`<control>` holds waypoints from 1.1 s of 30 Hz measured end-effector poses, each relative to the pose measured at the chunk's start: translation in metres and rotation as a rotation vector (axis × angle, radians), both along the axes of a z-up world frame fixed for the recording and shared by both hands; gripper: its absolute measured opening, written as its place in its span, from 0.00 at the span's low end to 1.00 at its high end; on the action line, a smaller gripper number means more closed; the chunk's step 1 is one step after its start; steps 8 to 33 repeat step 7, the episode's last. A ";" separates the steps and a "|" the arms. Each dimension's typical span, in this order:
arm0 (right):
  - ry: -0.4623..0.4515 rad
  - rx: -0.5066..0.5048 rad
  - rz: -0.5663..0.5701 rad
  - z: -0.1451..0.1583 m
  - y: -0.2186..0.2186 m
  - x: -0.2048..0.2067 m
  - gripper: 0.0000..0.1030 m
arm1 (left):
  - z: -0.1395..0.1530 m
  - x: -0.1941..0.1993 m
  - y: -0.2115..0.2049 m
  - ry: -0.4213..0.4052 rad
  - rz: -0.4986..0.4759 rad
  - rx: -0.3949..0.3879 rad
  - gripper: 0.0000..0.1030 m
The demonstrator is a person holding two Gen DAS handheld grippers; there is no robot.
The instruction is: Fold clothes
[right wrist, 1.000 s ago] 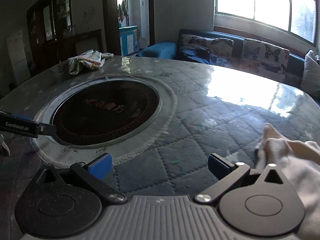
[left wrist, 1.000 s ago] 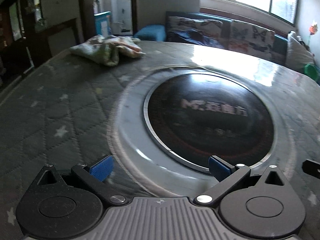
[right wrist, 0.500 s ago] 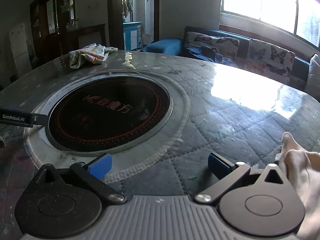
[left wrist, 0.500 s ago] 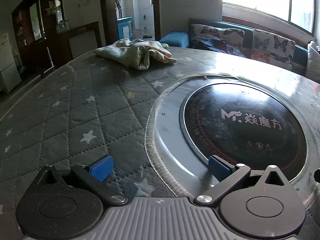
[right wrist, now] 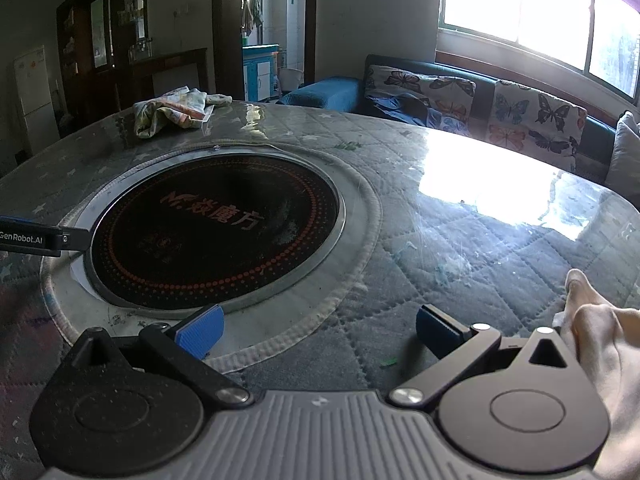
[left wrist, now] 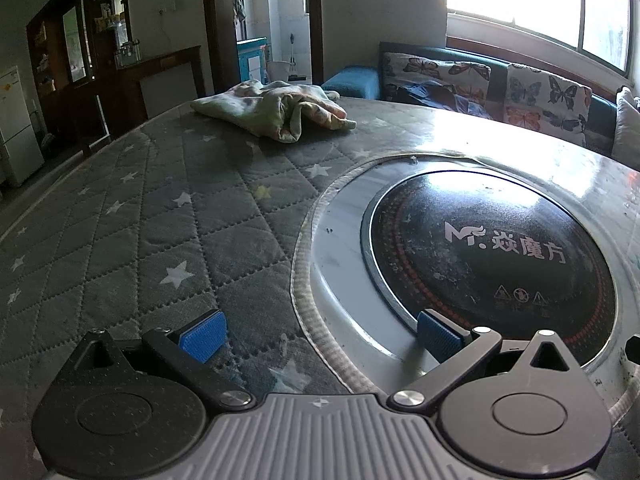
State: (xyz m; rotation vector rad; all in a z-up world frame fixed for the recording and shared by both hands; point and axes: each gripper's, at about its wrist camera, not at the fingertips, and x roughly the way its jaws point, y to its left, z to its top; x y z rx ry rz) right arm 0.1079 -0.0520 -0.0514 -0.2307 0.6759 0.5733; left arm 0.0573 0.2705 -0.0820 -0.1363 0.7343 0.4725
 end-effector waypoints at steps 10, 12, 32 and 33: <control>0.001 -0.001 0.001 0.000 0.000 0.000 1.00 | -0.001 -0.001 0.000 -0.006 -0.002 0.002 1.00; 0.001 -0.001 0.001 0.000 0.000 0.000 1.00 | -0.001 -0.001 0.000 -0.006 -0.002 0.002 1.00; 0.001 -0.001 0.001 0.000 0.000 0.000 1.00 | -0.001 -0.001 0.000 -0.006 -0.002 0.002 1.00; 0.001 -0.001 0.001 0.000 0.000 0.000 1.00 | -0.001 -0.001 0.000 -0.006 -0.002 0.002 1.00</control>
